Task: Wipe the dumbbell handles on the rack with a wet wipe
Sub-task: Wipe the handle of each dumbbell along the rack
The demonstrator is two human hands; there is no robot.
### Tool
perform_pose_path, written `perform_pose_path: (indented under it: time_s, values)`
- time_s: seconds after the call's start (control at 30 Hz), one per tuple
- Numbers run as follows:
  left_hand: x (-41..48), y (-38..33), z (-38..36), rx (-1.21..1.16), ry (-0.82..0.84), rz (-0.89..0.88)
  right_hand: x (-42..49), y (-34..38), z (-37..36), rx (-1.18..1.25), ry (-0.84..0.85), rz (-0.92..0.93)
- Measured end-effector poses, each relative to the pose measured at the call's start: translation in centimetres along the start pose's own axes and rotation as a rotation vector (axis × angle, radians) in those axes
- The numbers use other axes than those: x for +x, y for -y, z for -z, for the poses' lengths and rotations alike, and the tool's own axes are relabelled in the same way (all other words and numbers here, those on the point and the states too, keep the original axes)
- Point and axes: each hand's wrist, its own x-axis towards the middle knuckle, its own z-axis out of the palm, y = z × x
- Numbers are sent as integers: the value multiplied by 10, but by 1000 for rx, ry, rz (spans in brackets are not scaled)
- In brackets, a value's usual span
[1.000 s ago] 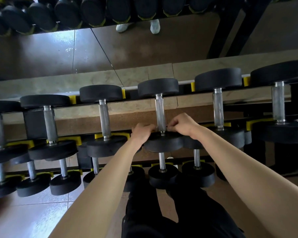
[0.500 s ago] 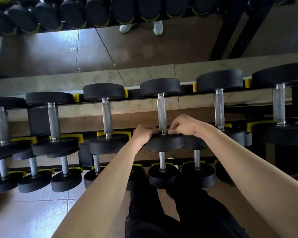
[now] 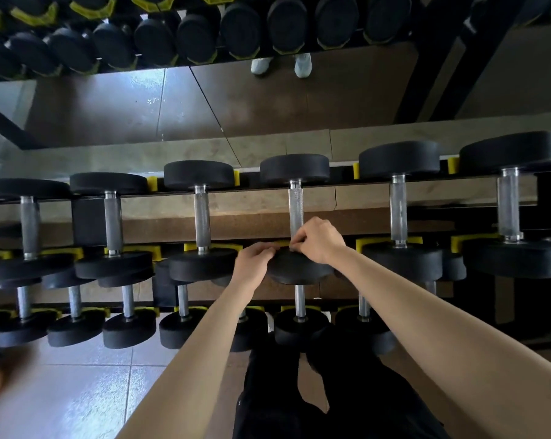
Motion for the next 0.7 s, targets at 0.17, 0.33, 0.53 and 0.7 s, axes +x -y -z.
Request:
perform_pose_path:
  time_s: [0.17, 0.33, 0.53, 0.7]
  values:
    - [-11, 0, 1, 32, 23, -70, -6, -22, 15, 53, -9, -120]
    - [-21, -3, 9, 85, 32, -183, -27, -21, 25, 153, -84, -87]
    - [-40, -17, 6, 99, 270, -430, -88, -5, 39, 656, -45, -27]
    - [-54, -31, -12, 145, 351, -615, -125, -9, 47, 827, -152, -43]
